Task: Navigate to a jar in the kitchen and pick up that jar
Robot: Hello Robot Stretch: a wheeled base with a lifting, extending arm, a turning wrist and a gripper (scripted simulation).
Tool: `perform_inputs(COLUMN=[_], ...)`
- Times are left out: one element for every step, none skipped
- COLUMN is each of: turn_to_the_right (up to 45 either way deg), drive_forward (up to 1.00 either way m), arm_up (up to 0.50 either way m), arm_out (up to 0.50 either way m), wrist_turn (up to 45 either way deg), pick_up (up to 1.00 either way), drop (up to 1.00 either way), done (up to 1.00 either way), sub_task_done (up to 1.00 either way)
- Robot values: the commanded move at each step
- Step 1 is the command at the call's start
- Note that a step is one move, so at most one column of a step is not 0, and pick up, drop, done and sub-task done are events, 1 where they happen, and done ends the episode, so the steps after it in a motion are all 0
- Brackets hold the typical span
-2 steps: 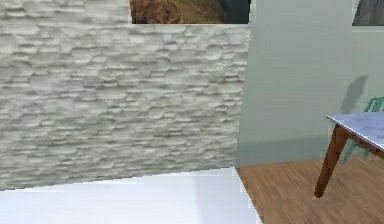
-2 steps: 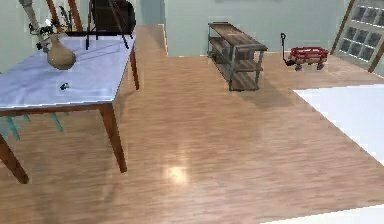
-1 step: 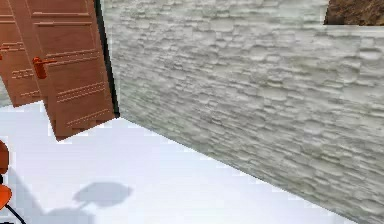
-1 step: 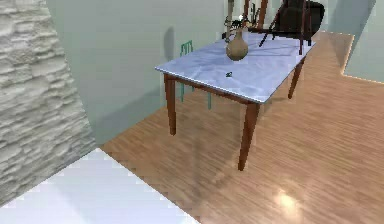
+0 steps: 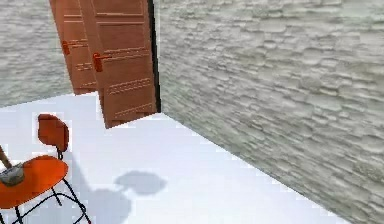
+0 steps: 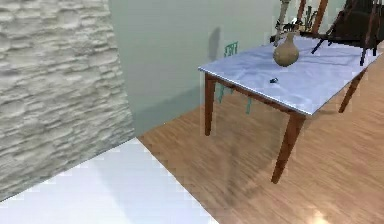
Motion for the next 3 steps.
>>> perform_inputs(turn_to_the_right=[0.0, -45.0, -45.0], drive_forward=[0.1, 0.0, 0.0], arm_up=[0.0, 0.0, 0.0], arm_out=[0.0, 0.0, 0.0], wrist_turn=[0.0, 0.0, 0.0], pick_up=[0.0, 0.0, 0.0], drop=[0.0, 0.0, 0.0], done=[0.0, 0.0, 0.0], sub_task_done=[0.0, 0.0, 0.0])
